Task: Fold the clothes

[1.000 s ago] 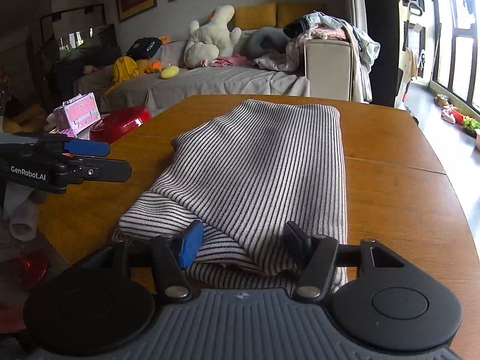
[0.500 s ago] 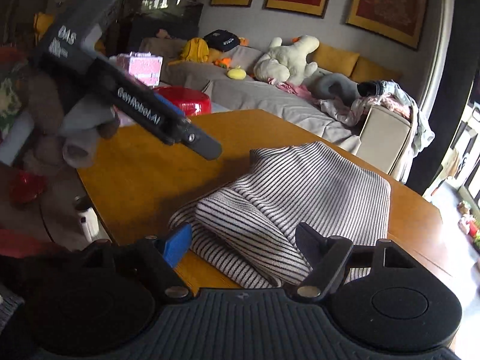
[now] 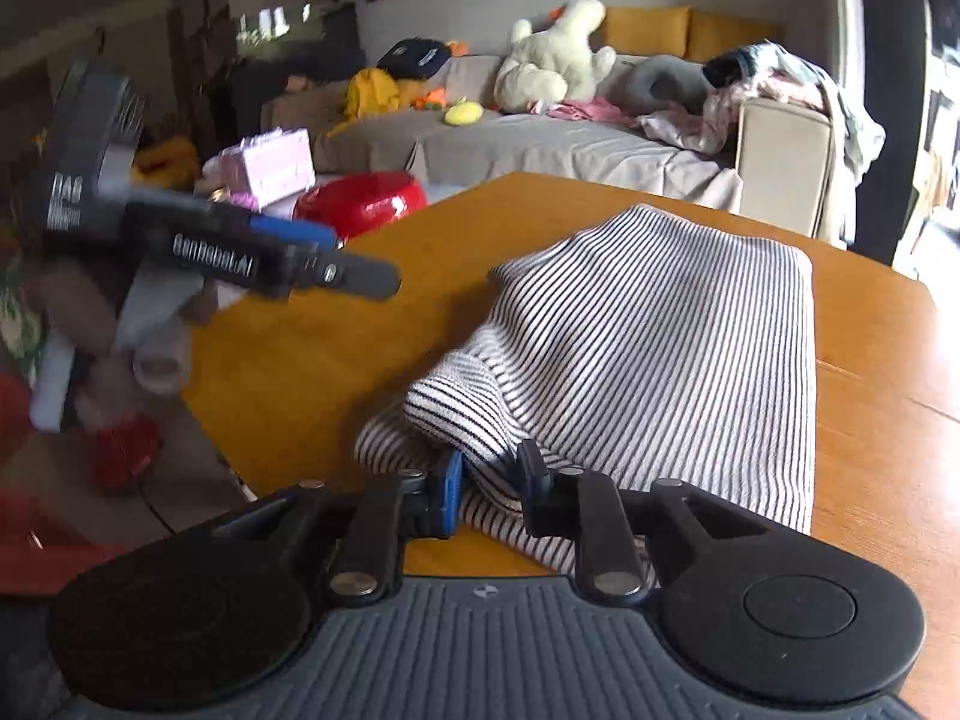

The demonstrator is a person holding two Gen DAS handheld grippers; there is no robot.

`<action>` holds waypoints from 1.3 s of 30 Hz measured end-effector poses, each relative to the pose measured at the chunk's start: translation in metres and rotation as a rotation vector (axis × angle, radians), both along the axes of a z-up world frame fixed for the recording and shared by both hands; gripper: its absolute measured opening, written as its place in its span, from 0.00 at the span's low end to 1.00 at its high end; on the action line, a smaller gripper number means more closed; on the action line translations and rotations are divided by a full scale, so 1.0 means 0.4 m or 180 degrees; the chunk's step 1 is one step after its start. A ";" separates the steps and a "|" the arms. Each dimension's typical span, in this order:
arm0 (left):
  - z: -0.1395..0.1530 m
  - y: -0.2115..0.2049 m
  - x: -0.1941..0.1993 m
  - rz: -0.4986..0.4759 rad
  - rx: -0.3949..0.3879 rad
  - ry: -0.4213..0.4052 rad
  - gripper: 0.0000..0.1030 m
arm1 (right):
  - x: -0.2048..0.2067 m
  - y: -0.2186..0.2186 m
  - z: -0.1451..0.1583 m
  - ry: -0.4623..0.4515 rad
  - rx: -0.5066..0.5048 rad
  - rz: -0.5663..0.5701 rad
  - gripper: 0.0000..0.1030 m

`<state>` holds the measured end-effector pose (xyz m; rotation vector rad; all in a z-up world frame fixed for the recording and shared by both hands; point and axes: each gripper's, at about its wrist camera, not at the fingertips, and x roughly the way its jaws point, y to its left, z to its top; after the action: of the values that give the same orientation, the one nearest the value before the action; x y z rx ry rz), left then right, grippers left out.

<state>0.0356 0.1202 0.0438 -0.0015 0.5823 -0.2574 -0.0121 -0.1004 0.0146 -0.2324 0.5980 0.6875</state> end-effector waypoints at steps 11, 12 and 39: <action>0.020 -0.050 -0.044 -0.0449 0.0394 -0.0209 1.00 | -0.048 0.066 -0.051 -0.0687 -0.0781 0.0286 0.69; 0.020 -0.057 -0.051 -0.0507 0.0443 -0.0228 1.00 | -0.031 0.063 -0.044 -0.0569 -0.0696 0.0201 0.62; -0.039 -0.145 0.052 -0.0833 0.0532 0.0049 1.00 | 0.013 0.034 -0.063 -0.1011 -0.0993 -0.0140 0.36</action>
<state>0.0564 0.0620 0.0282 0.2357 0.6180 -0.4625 -0.0070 -0.0866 -0.0106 -0.6053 0.4014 0.4985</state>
